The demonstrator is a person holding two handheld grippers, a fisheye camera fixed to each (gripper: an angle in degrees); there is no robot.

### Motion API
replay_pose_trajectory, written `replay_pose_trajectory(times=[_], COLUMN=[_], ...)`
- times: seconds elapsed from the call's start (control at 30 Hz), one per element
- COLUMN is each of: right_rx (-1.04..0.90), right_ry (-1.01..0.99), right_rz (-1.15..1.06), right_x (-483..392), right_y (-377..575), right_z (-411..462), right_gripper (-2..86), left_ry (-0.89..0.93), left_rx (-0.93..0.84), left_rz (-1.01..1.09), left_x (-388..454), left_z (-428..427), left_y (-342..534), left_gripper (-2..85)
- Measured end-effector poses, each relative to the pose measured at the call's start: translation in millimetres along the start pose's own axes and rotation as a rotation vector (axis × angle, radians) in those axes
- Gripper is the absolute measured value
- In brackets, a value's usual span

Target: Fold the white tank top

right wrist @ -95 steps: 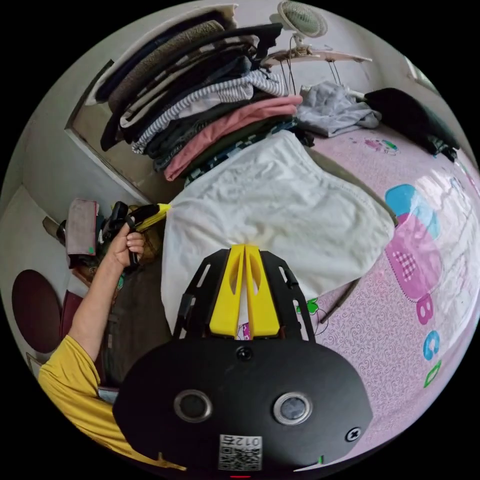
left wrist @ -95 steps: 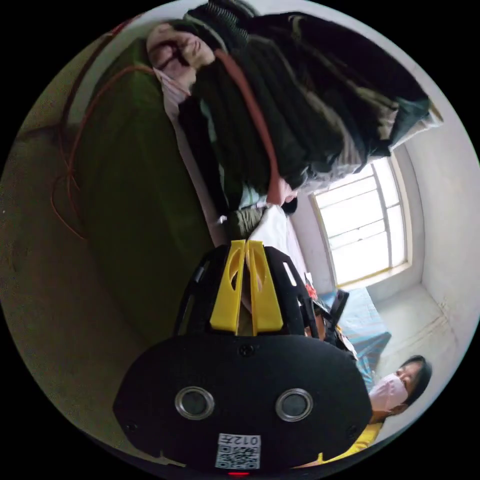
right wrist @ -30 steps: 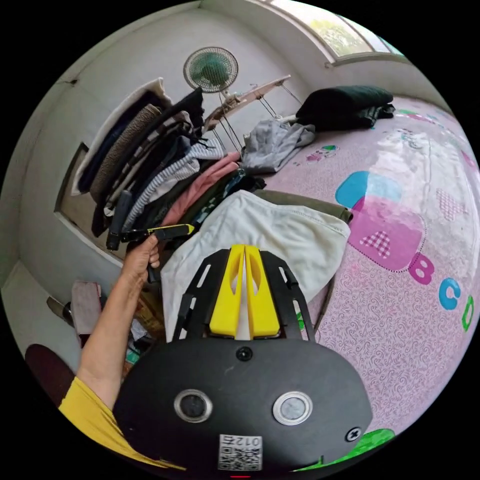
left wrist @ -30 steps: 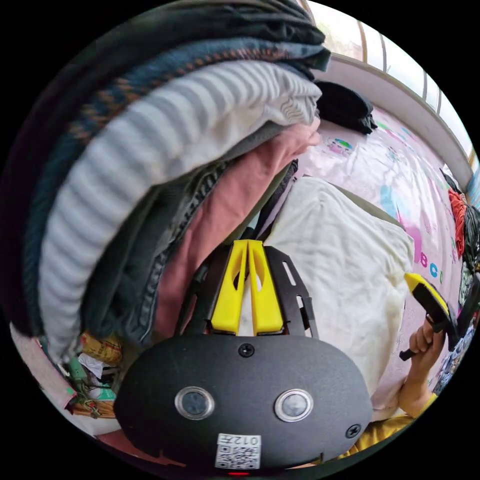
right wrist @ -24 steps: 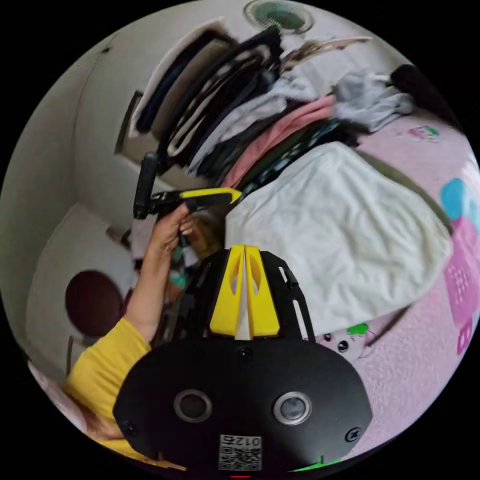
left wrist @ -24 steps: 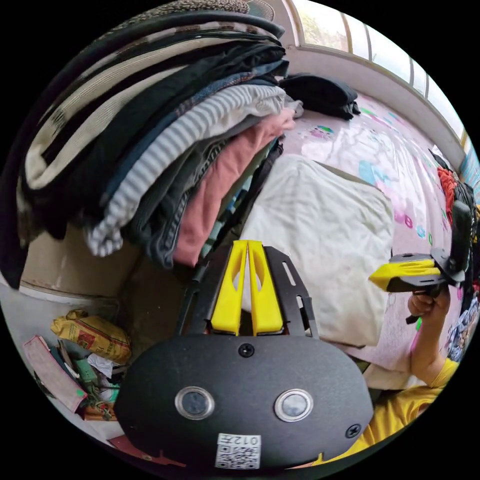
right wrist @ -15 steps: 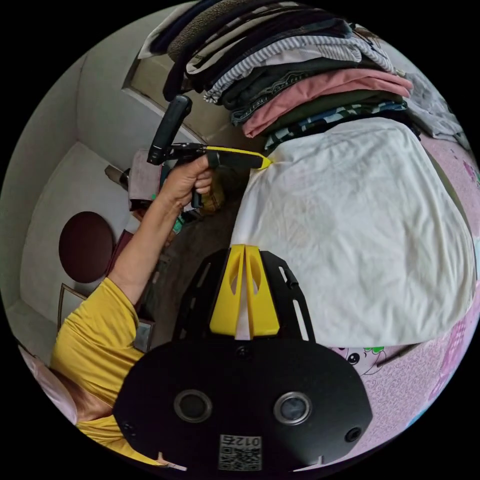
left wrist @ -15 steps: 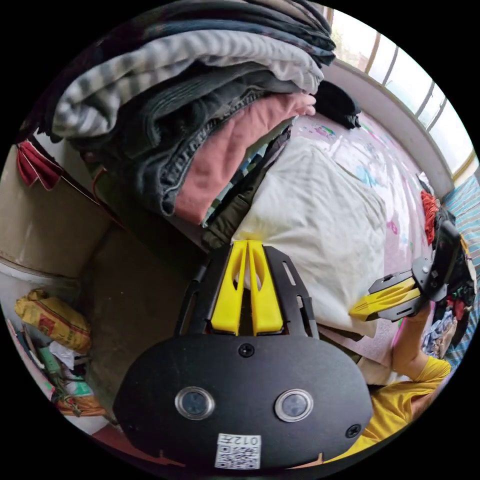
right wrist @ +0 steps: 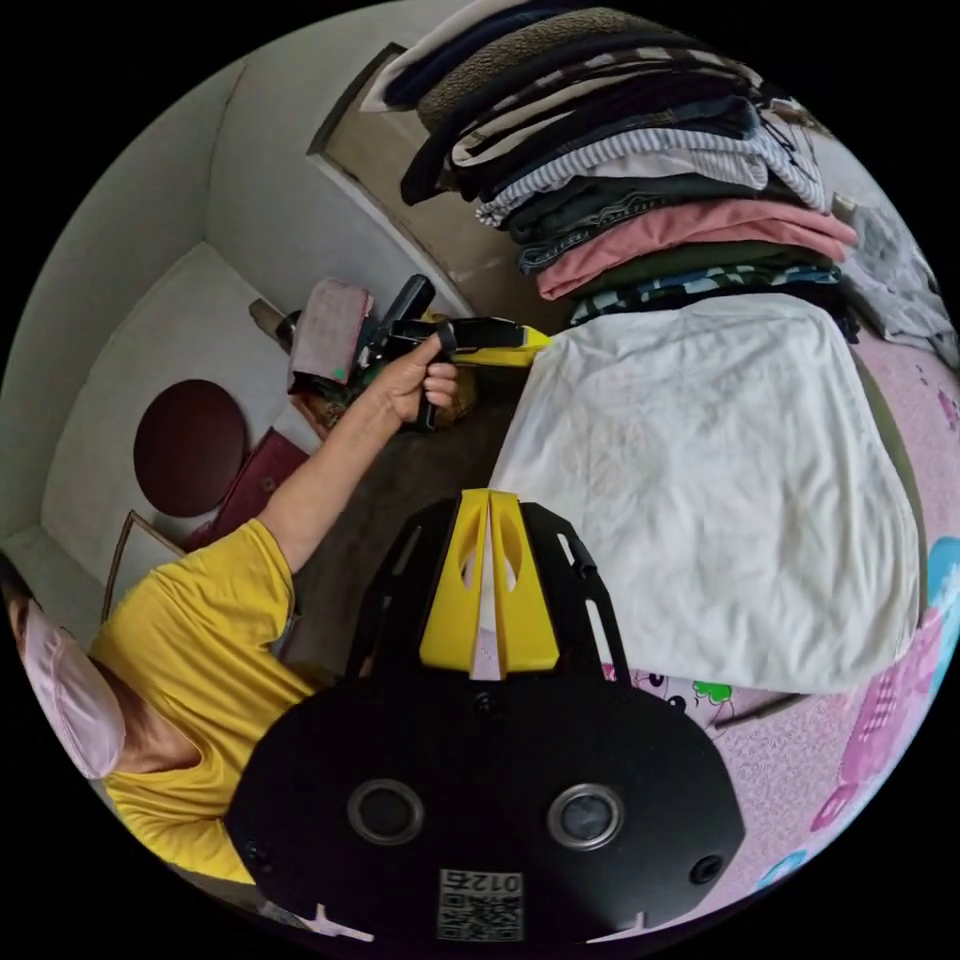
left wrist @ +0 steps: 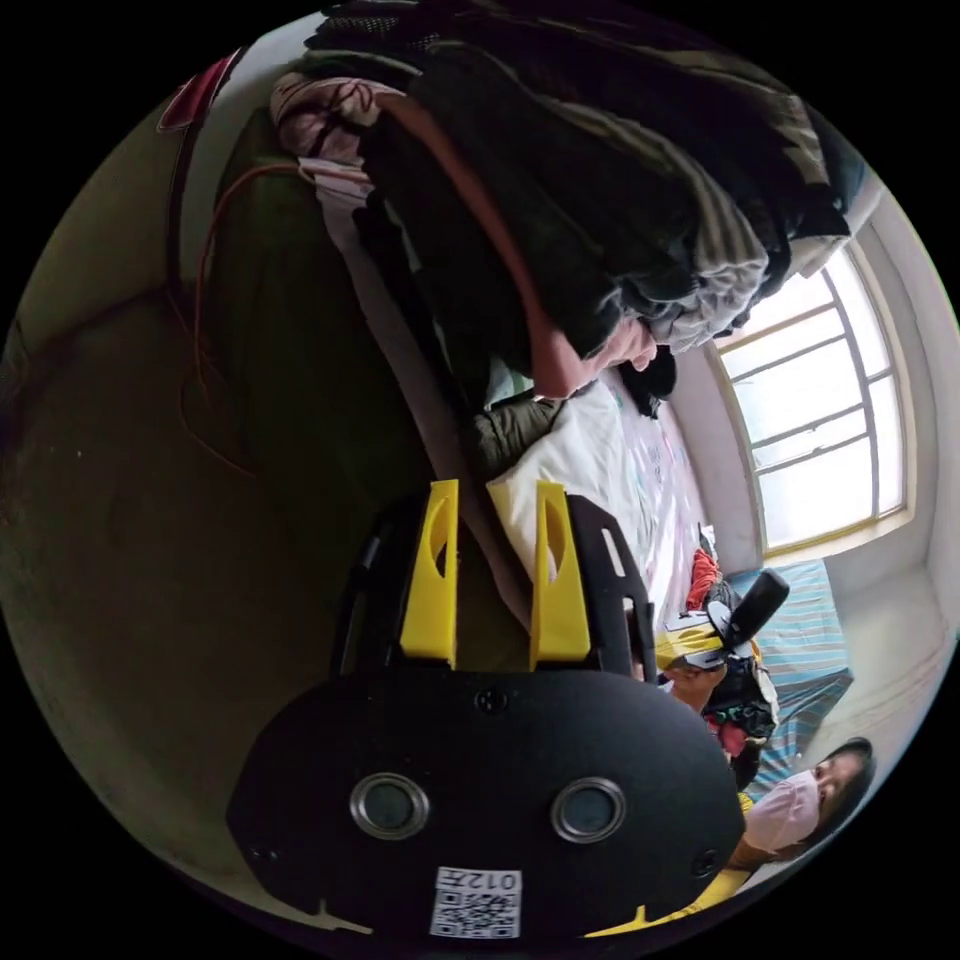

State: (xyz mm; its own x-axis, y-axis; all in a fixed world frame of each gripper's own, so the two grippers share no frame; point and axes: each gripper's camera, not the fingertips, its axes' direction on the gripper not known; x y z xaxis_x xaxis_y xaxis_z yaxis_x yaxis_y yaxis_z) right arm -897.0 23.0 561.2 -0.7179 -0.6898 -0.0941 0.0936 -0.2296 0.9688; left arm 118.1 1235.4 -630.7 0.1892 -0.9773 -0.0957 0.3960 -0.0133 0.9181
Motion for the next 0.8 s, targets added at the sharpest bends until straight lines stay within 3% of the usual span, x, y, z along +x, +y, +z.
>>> replay_pose_trajectory(times=[0.07, 0.23, 0.4, 0.53, 0.8], right_rx=[-0.045, -0.193, -0.187, -0.184, -0.298], right_ry=[-0.058, 0.033, 0.032, 0.018, 0.060], right_rz=[-0.017, -0.011, -0.014, 0.017, -0.033], right_x=[0.9, 1.0, 1.1, 9.1, -0.3], right_y=[-0.4, -1.0, -0.4, -1.5, -9.9], right_z=[8.4, 29.3, 26.2, 29.3, 50.2], right_gripper=[0.8, 0.8, 0.8, 0.8, 0.7], left_ry=[0.059, 0.051, 0.101, 0.000, 0.015], left_rx=[-0.018, -0.006, 0.029, -0.011, -0.009], left_rz=[-0.001, 0.017, 0.051, 0.080, 0.025], left_x=[-16.0, -42.4, -38.7, -29.0, -46.5], left_z=[2.6, -14.3, -38.3, -36.5, -29.4], left_y=[-3.7, -11.1, -20.0, -37.8, -51.2], left_gripper=[4.1, 1.1, 0.1, -0.1, -0.2])
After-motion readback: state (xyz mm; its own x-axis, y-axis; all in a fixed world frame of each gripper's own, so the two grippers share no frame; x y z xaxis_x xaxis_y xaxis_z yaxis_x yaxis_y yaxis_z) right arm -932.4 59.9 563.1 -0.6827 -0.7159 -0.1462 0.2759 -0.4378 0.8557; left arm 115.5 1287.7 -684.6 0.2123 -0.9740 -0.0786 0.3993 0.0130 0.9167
